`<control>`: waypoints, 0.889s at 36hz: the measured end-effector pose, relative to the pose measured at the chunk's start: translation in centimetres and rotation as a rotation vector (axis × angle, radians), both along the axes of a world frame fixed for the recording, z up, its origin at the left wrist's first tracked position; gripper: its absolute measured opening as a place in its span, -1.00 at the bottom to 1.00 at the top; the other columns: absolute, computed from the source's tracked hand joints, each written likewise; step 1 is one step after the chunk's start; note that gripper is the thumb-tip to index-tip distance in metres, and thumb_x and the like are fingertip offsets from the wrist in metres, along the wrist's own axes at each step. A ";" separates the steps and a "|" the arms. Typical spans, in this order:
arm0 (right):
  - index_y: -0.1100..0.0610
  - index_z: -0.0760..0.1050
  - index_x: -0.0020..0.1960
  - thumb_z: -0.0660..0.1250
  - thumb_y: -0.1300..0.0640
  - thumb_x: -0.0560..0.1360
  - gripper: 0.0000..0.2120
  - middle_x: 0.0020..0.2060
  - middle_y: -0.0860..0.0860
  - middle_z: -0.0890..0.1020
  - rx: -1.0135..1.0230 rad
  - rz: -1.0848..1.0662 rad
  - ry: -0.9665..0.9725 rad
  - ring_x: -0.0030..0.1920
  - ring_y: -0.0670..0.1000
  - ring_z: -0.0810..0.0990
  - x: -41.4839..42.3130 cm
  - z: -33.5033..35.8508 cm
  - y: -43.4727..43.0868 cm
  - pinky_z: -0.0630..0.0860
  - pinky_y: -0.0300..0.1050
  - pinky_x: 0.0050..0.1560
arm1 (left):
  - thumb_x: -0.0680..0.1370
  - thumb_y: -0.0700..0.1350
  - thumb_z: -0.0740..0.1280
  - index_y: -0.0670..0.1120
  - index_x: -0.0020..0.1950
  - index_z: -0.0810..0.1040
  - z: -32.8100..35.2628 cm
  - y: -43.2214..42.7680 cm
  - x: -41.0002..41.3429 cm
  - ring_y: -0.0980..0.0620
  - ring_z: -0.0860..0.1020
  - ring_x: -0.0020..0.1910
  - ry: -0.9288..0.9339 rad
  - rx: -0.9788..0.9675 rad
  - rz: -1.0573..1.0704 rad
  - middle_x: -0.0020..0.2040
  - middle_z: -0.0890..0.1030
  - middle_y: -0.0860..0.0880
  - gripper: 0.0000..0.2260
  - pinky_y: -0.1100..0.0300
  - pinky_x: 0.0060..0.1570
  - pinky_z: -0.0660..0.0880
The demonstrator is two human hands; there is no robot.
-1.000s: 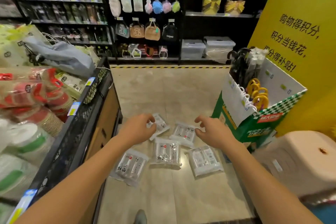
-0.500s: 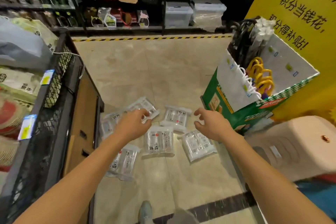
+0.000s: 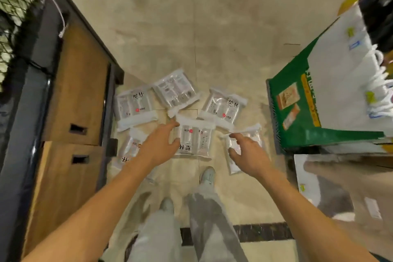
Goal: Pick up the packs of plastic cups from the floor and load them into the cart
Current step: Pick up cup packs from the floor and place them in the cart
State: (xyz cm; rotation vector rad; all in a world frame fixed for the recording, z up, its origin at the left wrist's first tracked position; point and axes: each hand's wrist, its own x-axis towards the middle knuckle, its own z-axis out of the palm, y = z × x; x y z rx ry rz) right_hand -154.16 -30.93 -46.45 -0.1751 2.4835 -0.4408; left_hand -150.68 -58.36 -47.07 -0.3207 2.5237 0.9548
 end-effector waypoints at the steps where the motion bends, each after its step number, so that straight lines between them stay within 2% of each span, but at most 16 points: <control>1: -0.02 0.28 0.47 0.23 -0.04 0.59 -0.54 0.26 0.13 0.53 0.004 -0.002 -0.025 0.25 0.15 0.51 -0.5 -2.4 0.1 0.46 0.05 0.12 | 0.57 -0.03 0.30 0.08 0.45 0.33 -2.2 0.0 -0.6 -0.07 0.49 0.25 -0.010 0.021 0.013 0.33 0.44 -0.07 -0.55 0.08 0.16 0.41; 4: -0.04 0.25 0.48 0.20 -0.04 0.61 -0.54 0.29 0.10 0.50 0.001 -0.035 -0.081 0.27 0.13 0.50 -1.7 -9.8 0.4 0.45 0.02 0.12 | 0.56 -0.06 0.32 0.13 0.47 0.31 -10.0 -0.4 -2.3 -0.05 0.50 0.16 -0.065 0.072 0.084 0.24 0.42 -0.03 -0.52 0.14 0.07 0.37; 8: -0.12 0.20 0.51 0.21 -0.05 0.60 -0.51 0.26 0.05 0.50 -0.050 -0.086 -0.142 0.22 0.10 0.51 -2.7 -20.2 0.6 0.49 0.06 0.13 | 0.56 -0.06 0.33 0.20 0.49 0.25 -20.9 -1.8 -3.7 0.03 0.44 0.16 -0.126 0.120 0.142 0.18 0.35 0.06 -0.47 0.15 0.14 0.33; 11: -0.18 0.14 0.54 0.22 -0.06 0.61 -0.46 0.30 0.04 0.47 -0.087 -0.089 -0.171 0.30 0.09 0.47 -3.3 -28.8 0.9 0.48 0.04 0.19 | 0.56 -0.05 0.33 0.22 0.51 0.19 -29.3 -2.9 -5.0 0.10 0.39 0.17 -0.168 0.109 0.143 0.24 0.34 0.06 -0.42 0.16 0.21 0.33; 13: -0.25 0.05 0.55 0.21 -0.08 0.60 -0.42 0.35 0.03 0.42 -0.111 -0.083 -0.194 0.35 0.07 0.43 -3.7 -34.8 1.1 0.48 0.02 0.22 | 0.53 0.03 0.32 0.26 0.51 0.14 -35.4 -3.9 -6.0 0.12 0.37 0.26 -0.170 0.116 0.119 0.36 0.32 0.08 -0.40 0.21 0.25 0.28; 16: -0.41 -0.13 0.51 0.17 -0.13 0.61 -0.37 0.47 0.07 0.30 -0.113 -0.089 -0.215 0.49 0.05 0.25 -4.8 -43.2 1.1 0.43 0.07 0.32 | 0.48 0.18 0.24 0.41 0.48 0.04 -44.1 -4.9 -7.0 0.09 0.33 0.39 -0.200 0.133 0.047 0.50 0.24 -0.04 -0.37 0.12 0.37 0.27; 19: -0.46 -0.21 0.48 0.19 -0.16 0.61 -0.33 0.57 0.10 0.12 -0.142 -0.074 -0.230 0.59 0.06 0.01 -6.2 -50.3 0.5 0.23 0.13 0.45 | 0.55 0.07 0.30 0.50 0.45 -0.02 -51.0 -5.1 -8.0 0.08 0.15 0.52 -0.247 0.159 0.041 0.58 0.05 -0.11 -0.35 0.12 0.40 0.20; 20: -0.46 -0.22 0.48 0.20 -0.16 0.60 -0.31 0.59 0.11 0.03 -0.147 -0.070 -0.228 0.59 0.08 -0.04 -6.7 -52.4 0.3 0.19 0.14 0.46 | 0.56 0.06 0.30 0.50 0.45 -0.02 -53.3 -5.1 -8.2 0.06 0.20 0.50 -0.260 0.162 0.027 0.59 0.04 -0.11 -0.34 0.11 0.39 0.23; 22: -0.48 -0.22 0.47 0.23 -0.19 0.58 -0.29 0.60 0.11 -0.13 -0.167 -0.062 -0.227 0.59 0.09 -0.09 -7.5 -56.2 0.1 0.17 0.14 0.46 | 0.53 0.18 0.26 0.49 0.46 -0.09 -57.3 -5.1 -8.4 -0.13 0.33 0.45 -0.270 0.132 -0.004 0.58 0.08 -0.13 -0.34 -0.04 0.38 0.32; 24: -0.47 -0.21 0.48 0.26 -0.19 0.58 -0.27 0.60 0.10 -0.15 -0.214 -0.060 -0.226 0.58 0.10 0.02 -7.9 -59.1 0.0 0.21 0.12 0.45 | 0.46 0.35 0.15 0.46 0.47 -0.19 -60.4 -4.7 -8.1 -0.18 0.26 0.49 -0.239 0.125 -0.063 0.58 0.12 -0.07 -0.31 -0.24 0.33 0.33; 26: -0.46 -0.22 0.48 0.26 -0.16 0.59 -0.26 0.60 0.10 -0.07 -0.244 -0.058 -0.220 0.56 0.12 0.14 -7.8 -60.7 -0.1 0.27 0.08 0.42 | 0.47 0.35 0.16 0.40 0.50 -0.22 -62.4 -4.2 -7.8 -0.10 0.23 0.51 -0.214 0.189 -0.030 0.56 0.19 -0.01 -0.27 -0.26 0.35 0.31; 29: -0.41 -0.19 0.51 0.25 -0.14 0.60 -0.28 0.58 0.10 -0.01 -0.273 -0.098 -0.191 0.59 0.09 -0.05 -7.1 -60.2 -0.3 0.25 -0.04 0.36 | 0.51 0.22 0.23 0.32 0.54 -0.17 -62.0 -3.5 -7.6 0.02 0.28 0.45 -0.187 0.251 0.035 0.45 0.32 -0.01 -0.26 -0.14 0.38 0.31; 32: -0.40 -0.17 0.52 0.24 -0.16 0.60 -0.30 0.59 0.08 -0.03 -0.307 -0.112 -0.180 0.54 -0.09 -0.22 -6.7 -56.4 -0.4 0.11 -0.10 0.36 | 0.56 0.07 0.29 0.34 0.53 -0.15 -58.4 -3.3 -7.4 0.10 0.24 0.41 -0.169 0.246 0.082 0.37 0.34 -0.02 -0.26 -0.01 0.39 0.26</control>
